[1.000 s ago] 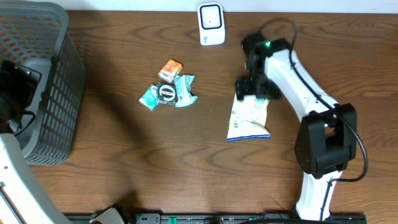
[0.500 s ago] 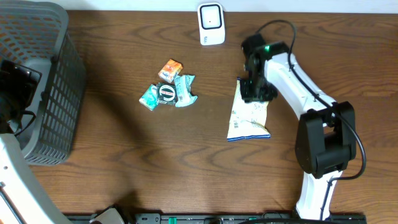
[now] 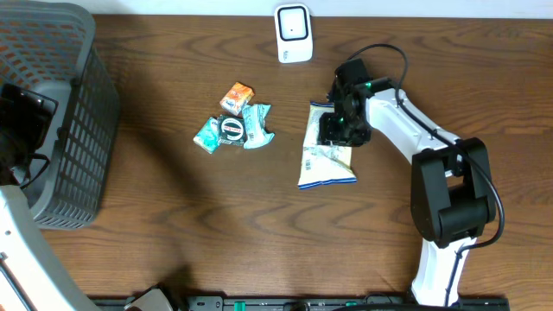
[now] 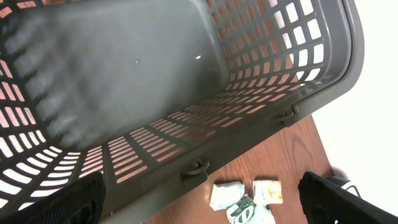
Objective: Scan the item barcode
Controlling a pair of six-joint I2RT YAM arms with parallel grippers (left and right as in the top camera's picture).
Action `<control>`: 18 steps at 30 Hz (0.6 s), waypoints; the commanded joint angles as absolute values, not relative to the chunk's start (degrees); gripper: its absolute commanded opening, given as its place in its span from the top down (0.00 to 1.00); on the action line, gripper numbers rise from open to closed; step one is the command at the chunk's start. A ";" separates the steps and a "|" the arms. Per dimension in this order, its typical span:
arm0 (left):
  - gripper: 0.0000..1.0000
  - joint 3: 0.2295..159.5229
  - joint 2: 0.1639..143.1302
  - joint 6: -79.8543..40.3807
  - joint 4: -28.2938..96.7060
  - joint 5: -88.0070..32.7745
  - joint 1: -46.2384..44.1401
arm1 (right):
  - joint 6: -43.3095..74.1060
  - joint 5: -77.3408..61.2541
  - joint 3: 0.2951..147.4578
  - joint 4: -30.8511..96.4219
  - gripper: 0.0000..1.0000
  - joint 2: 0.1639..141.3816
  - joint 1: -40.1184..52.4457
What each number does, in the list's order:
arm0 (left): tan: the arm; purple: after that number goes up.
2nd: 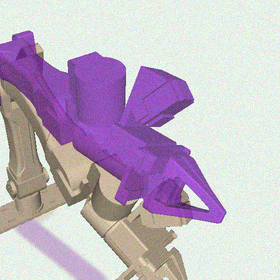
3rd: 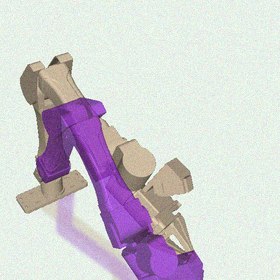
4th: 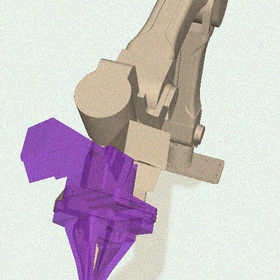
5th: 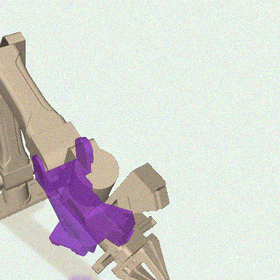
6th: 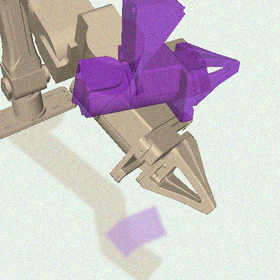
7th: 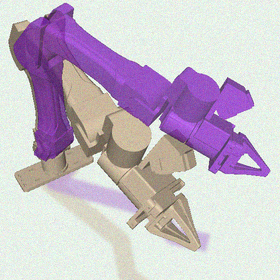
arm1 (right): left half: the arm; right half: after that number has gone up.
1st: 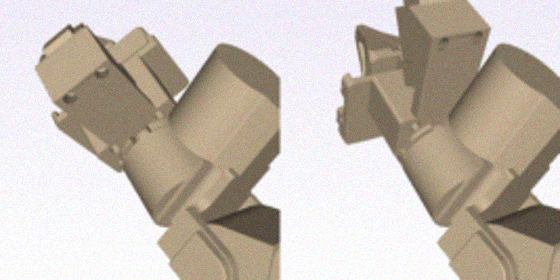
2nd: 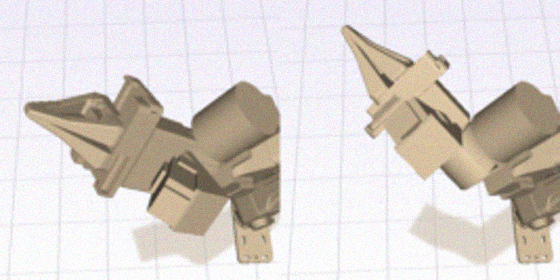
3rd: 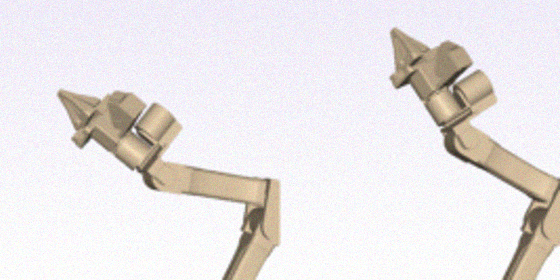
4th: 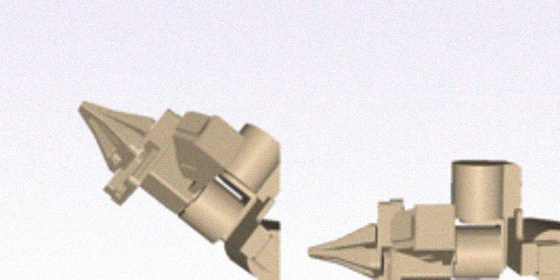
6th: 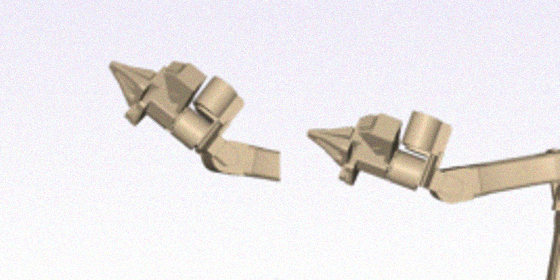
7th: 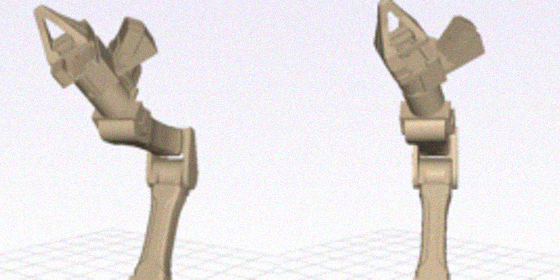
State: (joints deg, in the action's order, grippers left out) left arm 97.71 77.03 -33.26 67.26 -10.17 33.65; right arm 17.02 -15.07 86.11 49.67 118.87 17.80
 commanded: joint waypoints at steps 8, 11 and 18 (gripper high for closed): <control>0.02 98.50 76.53 -33.74 67.40 -9.89 33.85 | 13.17 -13.04 104.81 70.96 0.43 119.79 15.42; 0.02 98.50 76.53 -33.74 67.40 -9.89 33.85 | 11.07 -12.99 104.71 75.85 0.41 119.83 16.53; 0.02 98.50 76.53 -33.74 67.40 -9.89 33.85 | 13.39 -7.79 95.44 71.33 0.33 119.96 21.63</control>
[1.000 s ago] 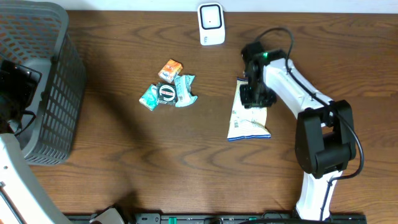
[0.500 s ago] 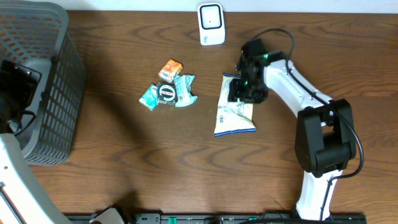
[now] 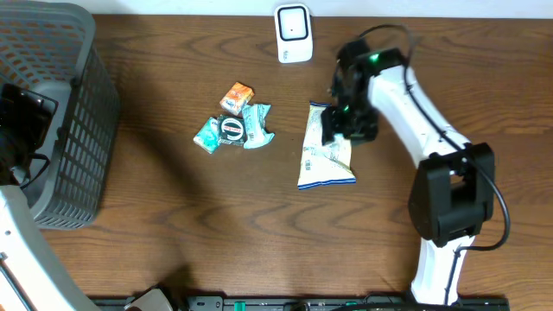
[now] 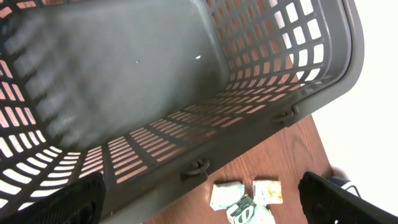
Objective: Scan the item barcode
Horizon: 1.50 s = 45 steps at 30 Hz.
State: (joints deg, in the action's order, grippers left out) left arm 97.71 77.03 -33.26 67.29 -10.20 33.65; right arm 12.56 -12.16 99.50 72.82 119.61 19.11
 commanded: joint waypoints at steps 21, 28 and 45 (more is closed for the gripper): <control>0.02 98.50 76.53 -33.74 67.40 -9.89 33.85 | 18.65 5.02 98.15 75.85 0.01 119.79 17.98; 0.02 98.50 76.53 -33.74 67.40 -9.89 33.85 | 16.62 2.35 104.18 77.43 0.01 119.79 15.66; 0.02 98.50 76.53 -33.74 67.40 -9.89 33.85 | 7.66 -17.69 104.14 74.06 0.06 119.81 0.45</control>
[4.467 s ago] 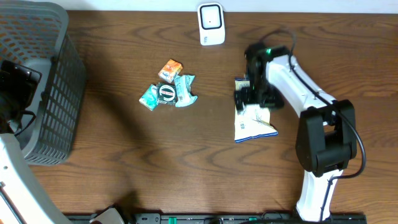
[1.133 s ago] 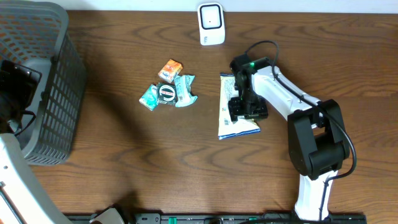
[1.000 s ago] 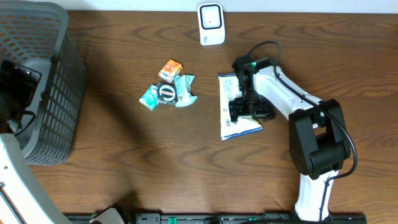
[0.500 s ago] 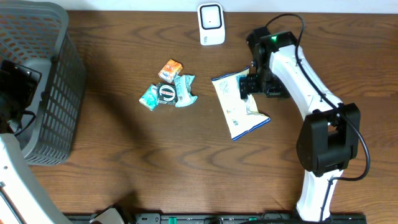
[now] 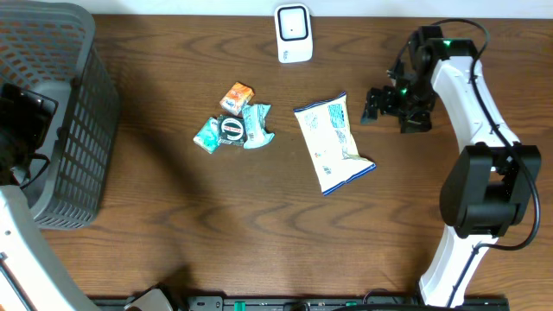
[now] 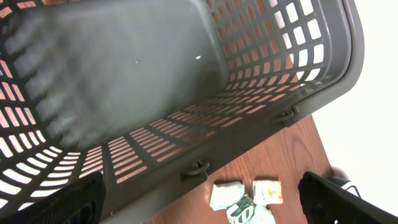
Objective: Scan the item barcode
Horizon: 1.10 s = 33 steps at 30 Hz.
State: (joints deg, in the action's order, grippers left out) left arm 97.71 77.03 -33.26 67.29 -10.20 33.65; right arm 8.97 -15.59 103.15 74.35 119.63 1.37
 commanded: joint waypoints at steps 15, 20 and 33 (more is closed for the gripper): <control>0.02 98.50 76.53 -33.74 67.40 -9.89 33.85 | 7.57 -17.52 97.97 67.11 0.01 119.92 1.58; 0.03 98.50 76.53 -33.74 67.40 -9.89 33.85 | 7.60 -17.56 96.14 66.61 0.01 119.92 1.54; 0.03 98.50 76.53 -33.74 67.40 -9.89 33.85 | 7.53 -21.34 95.85 67.00 0.01 119.92 2.70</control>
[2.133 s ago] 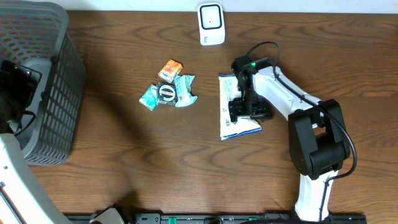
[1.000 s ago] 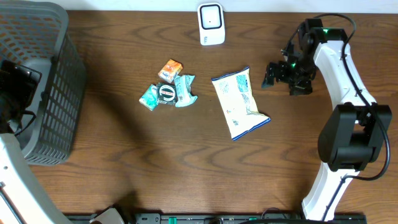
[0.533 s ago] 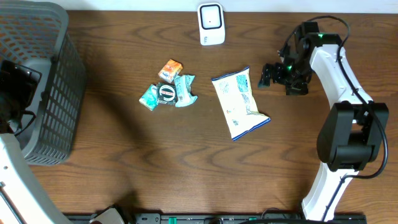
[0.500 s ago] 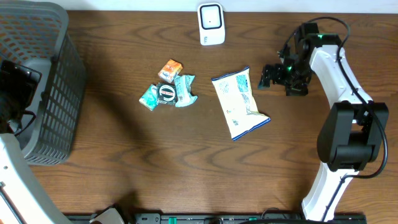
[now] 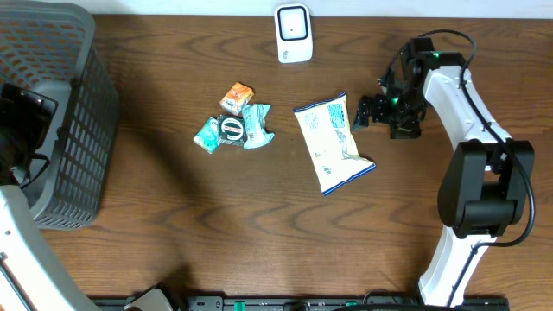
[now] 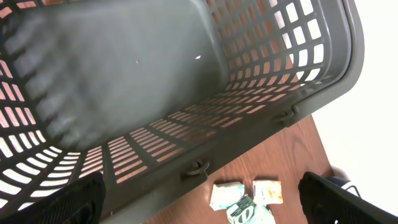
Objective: Scan the item barcode
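A white and blue snack bag (image 5: 334, 142) lies flat and tilted in the middle of the table. The white barcode scanner (image 5: 293, 33) stands at the far edge, above and left of the bag. My right gripper (image 5: 363, 112) hovers just right of the bag's upper corner, open and holding nothing. The left gripper (image 6: 199, 214) is open at the table's left side over the basket, one finger (image 6: 81, 199) showing in each lower corner of the left wrist view.
A dark grey mesh basket (image 5: 82, 95) takes up the far left of the table. Several small packets (image 5: 233, 125) lie in a cluster left of the bag; the left wrist view shows these small packets (image 6: 245, 199) past the basket's rim.
My right gripper has shifted a little to the left and sits closer to the bag's upper right corner. The bag and the left arm are where they were.
At first my right gripper was down on the top end of the bag, which lay upright near the table's middle. Then it stood at that same end. Later the bag lay turned and tilted, with the gripper off to its right; now the gripper is nearer.
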Controlling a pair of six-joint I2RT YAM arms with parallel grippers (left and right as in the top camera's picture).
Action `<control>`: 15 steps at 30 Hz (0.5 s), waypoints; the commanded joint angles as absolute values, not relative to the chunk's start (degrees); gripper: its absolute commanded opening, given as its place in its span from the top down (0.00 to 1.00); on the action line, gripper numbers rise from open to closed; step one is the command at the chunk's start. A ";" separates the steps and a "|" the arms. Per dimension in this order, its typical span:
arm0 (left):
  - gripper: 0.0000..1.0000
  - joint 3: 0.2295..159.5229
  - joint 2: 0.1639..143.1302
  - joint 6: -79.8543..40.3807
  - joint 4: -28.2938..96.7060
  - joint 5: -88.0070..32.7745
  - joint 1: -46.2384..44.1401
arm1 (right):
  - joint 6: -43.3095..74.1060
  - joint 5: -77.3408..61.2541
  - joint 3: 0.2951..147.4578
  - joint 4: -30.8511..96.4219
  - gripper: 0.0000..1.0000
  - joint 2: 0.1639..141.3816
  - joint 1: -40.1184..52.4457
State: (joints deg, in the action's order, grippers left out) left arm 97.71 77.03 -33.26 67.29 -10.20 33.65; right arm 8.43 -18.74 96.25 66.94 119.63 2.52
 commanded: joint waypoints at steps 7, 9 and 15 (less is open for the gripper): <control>0.02 98.50 76.53 -33.74 67.40 -9.89 33.85 | 6.04 -23.03 95.77 66.85 0.01 119.92 2.74; 0.03 98.50 76.53 -33.74 67.40 -9.89 33.85 | 5.41 -23.11 95.59 66.81 0.01 119.92 2.92; 0.02 98.50 76.53 -33.74 67.40 -9.89 33.85 | 5.48 -23.16 93.23 64.55 0.01 119.92 3.16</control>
State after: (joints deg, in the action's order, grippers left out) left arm 97.71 77.03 -33.26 67.29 -10.20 33.65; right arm 6.63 -22.20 94.83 65.36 119.63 2.61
